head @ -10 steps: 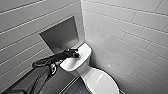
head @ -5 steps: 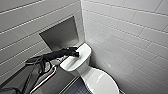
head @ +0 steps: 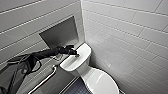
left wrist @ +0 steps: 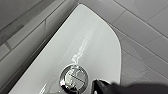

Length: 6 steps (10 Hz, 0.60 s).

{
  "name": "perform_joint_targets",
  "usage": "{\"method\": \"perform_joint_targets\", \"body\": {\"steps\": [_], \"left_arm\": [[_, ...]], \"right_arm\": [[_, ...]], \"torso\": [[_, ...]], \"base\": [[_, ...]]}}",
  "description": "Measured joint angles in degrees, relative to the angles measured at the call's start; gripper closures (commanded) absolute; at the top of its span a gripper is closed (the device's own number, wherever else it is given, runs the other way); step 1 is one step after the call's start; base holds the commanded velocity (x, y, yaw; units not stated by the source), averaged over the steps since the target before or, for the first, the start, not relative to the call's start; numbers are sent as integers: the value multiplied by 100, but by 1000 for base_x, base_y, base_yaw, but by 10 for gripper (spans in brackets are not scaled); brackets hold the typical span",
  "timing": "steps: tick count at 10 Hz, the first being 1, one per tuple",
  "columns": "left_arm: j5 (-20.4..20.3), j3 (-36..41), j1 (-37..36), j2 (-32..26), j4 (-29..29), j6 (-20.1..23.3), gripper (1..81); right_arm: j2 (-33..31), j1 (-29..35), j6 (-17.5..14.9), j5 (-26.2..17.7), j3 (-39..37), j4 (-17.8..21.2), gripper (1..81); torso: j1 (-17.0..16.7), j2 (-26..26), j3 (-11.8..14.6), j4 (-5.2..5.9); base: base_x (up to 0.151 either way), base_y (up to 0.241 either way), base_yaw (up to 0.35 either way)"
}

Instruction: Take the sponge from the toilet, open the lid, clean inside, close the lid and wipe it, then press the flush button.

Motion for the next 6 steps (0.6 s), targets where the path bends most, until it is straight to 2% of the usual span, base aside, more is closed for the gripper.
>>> {"method": "perform_joint_targets", "body": {"steps": [6], "left_arm": [[-41,2630,-117,-1816,-16,-39,811]], "right_arm": [[49,52,-1,-5,0,0,811]], "torso": [[0,0,0,-2]], "base": [[0,0,0]]}}
